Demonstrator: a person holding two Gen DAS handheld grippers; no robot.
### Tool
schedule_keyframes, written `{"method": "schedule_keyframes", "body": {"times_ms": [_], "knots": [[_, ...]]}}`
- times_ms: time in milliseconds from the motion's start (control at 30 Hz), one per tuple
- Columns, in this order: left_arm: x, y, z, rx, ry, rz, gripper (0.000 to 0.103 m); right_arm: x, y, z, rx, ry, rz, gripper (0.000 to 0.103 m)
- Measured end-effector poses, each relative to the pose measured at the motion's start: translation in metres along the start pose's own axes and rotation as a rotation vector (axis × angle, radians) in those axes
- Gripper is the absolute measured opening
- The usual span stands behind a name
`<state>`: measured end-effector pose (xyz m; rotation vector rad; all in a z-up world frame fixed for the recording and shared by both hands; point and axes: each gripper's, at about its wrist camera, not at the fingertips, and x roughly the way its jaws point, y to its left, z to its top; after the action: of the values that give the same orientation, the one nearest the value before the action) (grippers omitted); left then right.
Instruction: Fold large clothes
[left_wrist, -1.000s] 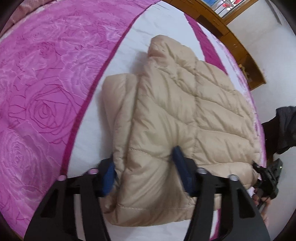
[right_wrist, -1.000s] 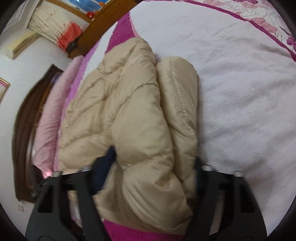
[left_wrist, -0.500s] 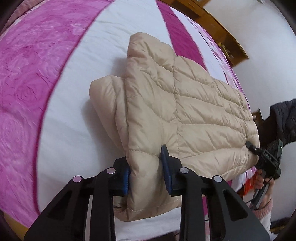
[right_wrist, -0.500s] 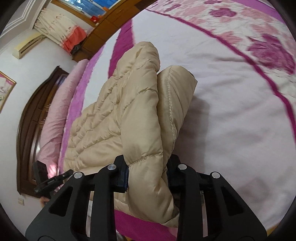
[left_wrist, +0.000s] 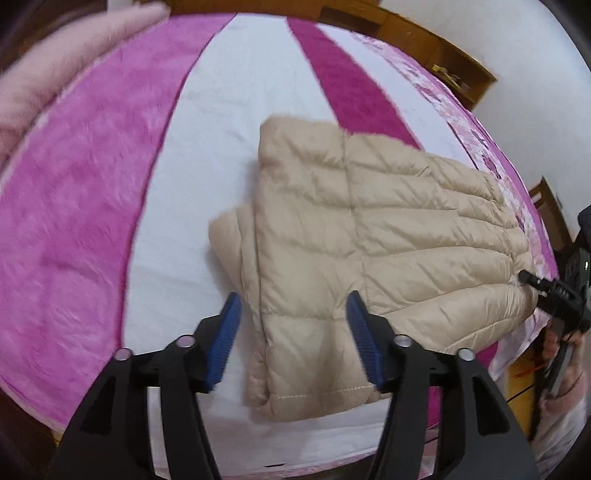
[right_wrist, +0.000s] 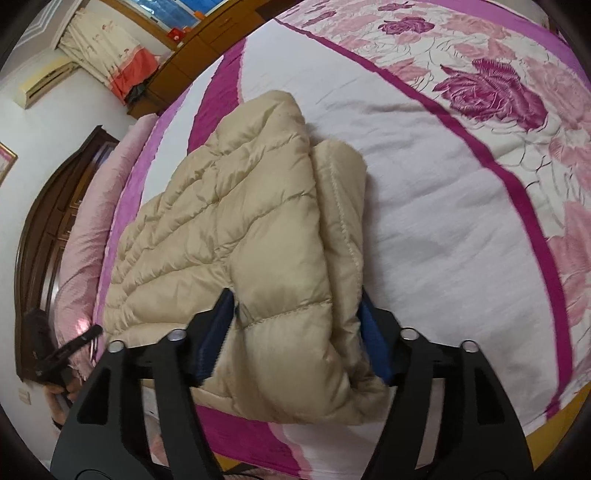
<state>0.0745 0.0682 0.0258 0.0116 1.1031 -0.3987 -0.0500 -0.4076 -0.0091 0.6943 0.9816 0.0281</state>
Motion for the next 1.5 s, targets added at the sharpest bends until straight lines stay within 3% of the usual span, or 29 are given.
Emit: {"method": "schedule_keyframes", "body": {"times_ms": [100, 233, 567, 600, 633, 700, 867, 1000, 1100, 1200, 1500], "knots": [[-0.006, -0.011, 0.007, 0.058, -0.001, 0.010, 0.063, 0.000, -0.002, 0.001, -0.006, 0.030, -0.004, 0.076], [0.000, -0.032, 0.012, 0.084, 0.027, -0.042, 0.063, 0.003, -0.002, 0.000, -0.030, 0.050, -0.005, 0.076], [0.033, -0.125, 0.018, 0.239, 0.053, -0.133, 0.063, 0.017, -0.009, 0.006, -0.028, 0.081, 0.017, 0.076], [0.040, -0.133, 0.016, 0.246, 0.071, -0.158, 0.061, 0.020, -0.009, 0.006, -0.025, 0.087, 0.028, 0.076], [0.045, -0.137, 0.014, 0.240, 0.087, -0.173, 0.047, 0.023, -0.010, 0.005, -0.025, 0.093, 0.044, 0.076], [0.056, -0.144, 0.011, 0.209, 0.138, -0.207, 0.029, 0.027, -0.010, 0.003, -0.027, 0.095, 0.064, 0.076], [0.063, -0.162, 0.003, 0.248, 0.126, -0.196, 0.028, 0.043, -0.020, 0.001, -0.014, 0.149, 0.147, 0.077], [0.081, -0.168, -0.002, 0.274, 0.181, -0.172, 0.028, 0.045, -0.027, 0.001, -0.012, 0.165, 0.193, 0.077], [0.093, -0.172, -0.003, 0.287, 0.210, -0.161, 0.028, 0.042, -0.029, 0.002, -0.005, 0.183, 0.247, 0.064], [0.101, -0.172, -0.005, 0.300, 0.217, -0.146, 0.028, 0.035, -0.027, 0.005, -0.008, 0.174, 0.291, 0.044], [0.113, -0.174, -0.006, 0.321, 0.213, -0.144, 0.028, -0.003, 0.018, 0.004, -0.095, 0.091, 0.291, 0.032]]}}
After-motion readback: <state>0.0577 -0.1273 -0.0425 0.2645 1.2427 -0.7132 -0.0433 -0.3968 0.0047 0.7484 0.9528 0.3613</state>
